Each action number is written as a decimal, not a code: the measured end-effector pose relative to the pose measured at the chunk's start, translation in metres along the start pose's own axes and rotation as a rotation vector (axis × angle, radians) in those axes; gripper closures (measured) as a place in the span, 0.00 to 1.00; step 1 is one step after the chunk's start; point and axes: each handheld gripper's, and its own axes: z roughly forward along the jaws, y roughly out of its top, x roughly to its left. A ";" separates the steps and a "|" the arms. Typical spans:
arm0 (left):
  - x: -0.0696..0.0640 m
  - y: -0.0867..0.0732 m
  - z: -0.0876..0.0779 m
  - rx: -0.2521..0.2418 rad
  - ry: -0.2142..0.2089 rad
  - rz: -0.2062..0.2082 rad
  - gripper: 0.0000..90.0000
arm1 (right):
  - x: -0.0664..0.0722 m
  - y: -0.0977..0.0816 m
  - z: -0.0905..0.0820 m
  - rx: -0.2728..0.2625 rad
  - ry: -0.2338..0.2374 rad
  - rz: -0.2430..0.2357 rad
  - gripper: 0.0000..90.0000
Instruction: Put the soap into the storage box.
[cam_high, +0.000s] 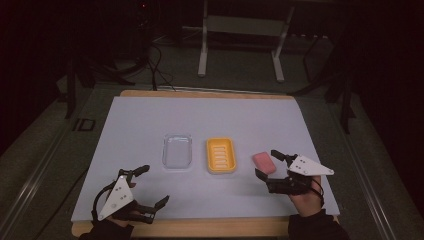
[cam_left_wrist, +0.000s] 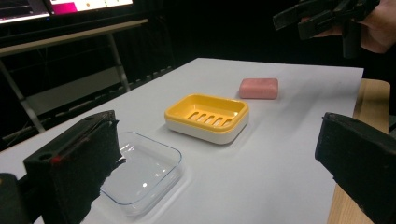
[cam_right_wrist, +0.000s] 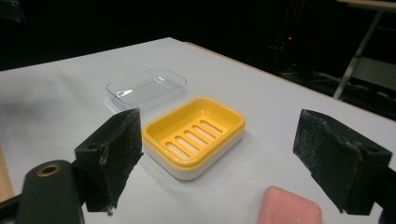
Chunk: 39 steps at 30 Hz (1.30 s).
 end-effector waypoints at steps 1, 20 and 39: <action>0.000 0.000 0.000 -0.001 0.001 0.001 0.01 | 0.000 0.000 0.000 -0.003 -0.002 -0.009 0.17; 0.003 0.001 -0.007 -0.011 0.037 -0.017 0.01 | -0.003 0.013 0.013 0.177 -0.147 -0.005 0.18; -0.005 0.001 -0.003 0.021 0.026 0.024 0.01 | -0.023 0.009 0.006 0.410 -0.204 0.235 0.15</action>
